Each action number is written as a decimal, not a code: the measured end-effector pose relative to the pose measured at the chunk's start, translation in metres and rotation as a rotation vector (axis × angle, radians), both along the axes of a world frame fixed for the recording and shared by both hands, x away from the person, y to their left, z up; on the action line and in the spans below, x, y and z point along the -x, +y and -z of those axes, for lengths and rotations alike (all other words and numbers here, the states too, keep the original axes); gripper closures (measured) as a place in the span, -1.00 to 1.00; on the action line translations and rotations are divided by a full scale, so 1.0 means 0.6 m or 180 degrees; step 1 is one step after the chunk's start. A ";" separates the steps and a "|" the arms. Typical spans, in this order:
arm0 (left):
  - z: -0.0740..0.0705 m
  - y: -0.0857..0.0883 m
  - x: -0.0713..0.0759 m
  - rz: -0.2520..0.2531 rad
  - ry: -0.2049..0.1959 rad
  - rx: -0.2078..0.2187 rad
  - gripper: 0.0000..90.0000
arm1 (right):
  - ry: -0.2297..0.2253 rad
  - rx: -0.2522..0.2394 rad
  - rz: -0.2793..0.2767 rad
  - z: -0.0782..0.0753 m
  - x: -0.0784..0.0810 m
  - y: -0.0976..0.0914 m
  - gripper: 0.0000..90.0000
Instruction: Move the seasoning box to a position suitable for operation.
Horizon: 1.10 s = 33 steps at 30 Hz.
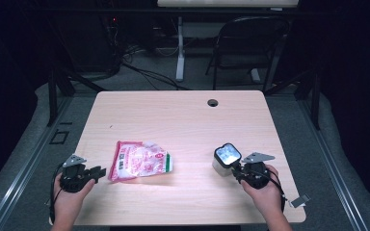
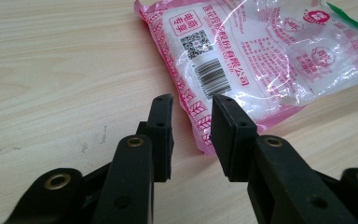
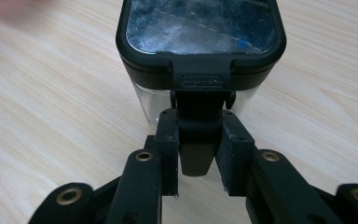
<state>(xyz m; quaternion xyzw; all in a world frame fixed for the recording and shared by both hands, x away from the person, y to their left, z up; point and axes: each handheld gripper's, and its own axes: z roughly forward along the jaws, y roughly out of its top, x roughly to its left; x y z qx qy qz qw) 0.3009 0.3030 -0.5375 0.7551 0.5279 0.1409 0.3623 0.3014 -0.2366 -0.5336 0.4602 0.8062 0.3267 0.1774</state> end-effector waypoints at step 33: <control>0.001 -0.019 0.000 0.0213 -0.0116 -0.0205 0.50 | -0.0001 -0.0065 -0.1300 0.004 0.032 0.123 0.59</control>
